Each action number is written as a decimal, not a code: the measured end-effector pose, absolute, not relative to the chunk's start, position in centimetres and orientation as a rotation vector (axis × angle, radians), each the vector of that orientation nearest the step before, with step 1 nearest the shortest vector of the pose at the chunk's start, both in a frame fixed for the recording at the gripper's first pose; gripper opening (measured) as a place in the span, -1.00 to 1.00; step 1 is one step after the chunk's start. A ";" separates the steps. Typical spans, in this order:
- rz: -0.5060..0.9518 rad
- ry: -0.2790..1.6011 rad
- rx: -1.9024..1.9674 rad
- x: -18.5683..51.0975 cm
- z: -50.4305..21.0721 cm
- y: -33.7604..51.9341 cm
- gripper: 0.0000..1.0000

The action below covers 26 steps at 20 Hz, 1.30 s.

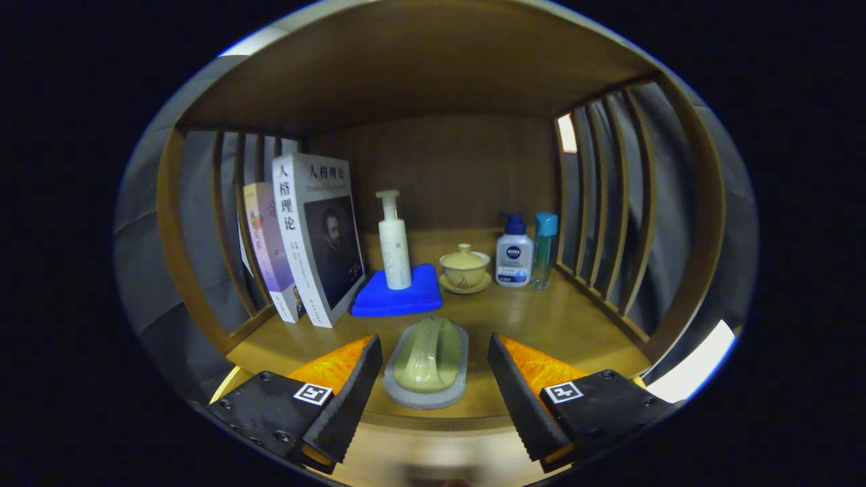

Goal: Pull open the drawer, take out the items inside it, and place them on the countertop above the cabinet.

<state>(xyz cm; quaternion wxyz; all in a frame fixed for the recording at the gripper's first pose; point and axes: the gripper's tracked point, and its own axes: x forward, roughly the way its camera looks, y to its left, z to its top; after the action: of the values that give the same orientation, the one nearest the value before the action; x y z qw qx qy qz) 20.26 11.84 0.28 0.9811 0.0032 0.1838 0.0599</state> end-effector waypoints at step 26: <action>0.193 0.148 -0.076 -1.9 -3.9 12.7 0.96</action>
<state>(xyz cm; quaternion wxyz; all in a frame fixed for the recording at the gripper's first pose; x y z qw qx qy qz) -1.91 12.71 -3.88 0.9919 -0.0380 0.0738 0.0964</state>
